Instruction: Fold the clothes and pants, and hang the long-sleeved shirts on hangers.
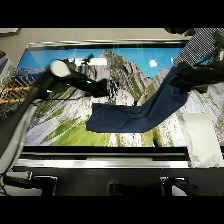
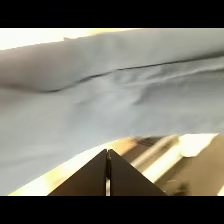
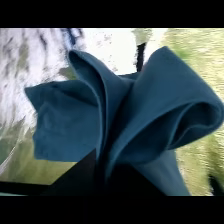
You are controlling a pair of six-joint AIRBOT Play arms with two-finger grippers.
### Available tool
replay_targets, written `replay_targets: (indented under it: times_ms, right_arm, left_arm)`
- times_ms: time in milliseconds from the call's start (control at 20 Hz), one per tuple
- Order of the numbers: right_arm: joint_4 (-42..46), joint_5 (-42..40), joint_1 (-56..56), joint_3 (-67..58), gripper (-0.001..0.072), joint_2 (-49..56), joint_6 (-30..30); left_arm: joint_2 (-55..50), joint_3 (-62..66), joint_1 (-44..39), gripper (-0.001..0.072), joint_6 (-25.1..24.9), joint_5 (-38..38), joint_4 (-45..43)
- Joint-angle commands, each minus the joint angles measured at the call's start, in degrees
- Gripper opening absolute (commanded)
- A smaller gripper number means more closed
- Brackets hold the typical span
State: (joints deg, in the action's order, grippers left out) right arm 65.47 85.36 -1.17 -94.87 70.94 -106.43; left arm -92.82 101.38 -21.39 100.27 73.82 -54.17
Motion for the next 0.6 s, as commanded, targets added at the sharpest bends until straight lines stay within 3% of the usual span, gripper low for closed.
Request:
replay_targets:
  times_ms: [0, 250, 550]
  right_arm:
    - [1.5, -5.7, 12.0, 0.0, 0.0030, 3.2, -5.9]
    - [6.4, -14.7, 28.2, 0.0, 0.0031, 11.5, -12.8]
    - [6.4, -22.1, 35.0, 0.0, 0.0031, 24.2, -16.6]
  left_arm:
    - [12.3, 0.0, 9.1, 0.0014, 0.5, 11.0, -13.0]
    - [24.5, 0.0, 19.5, 0.0015, 0.5, 12.4, -14.9]
    - [29.4, 0.0, 28.5, 0.0014, 0.2, 15.9, -14.9]
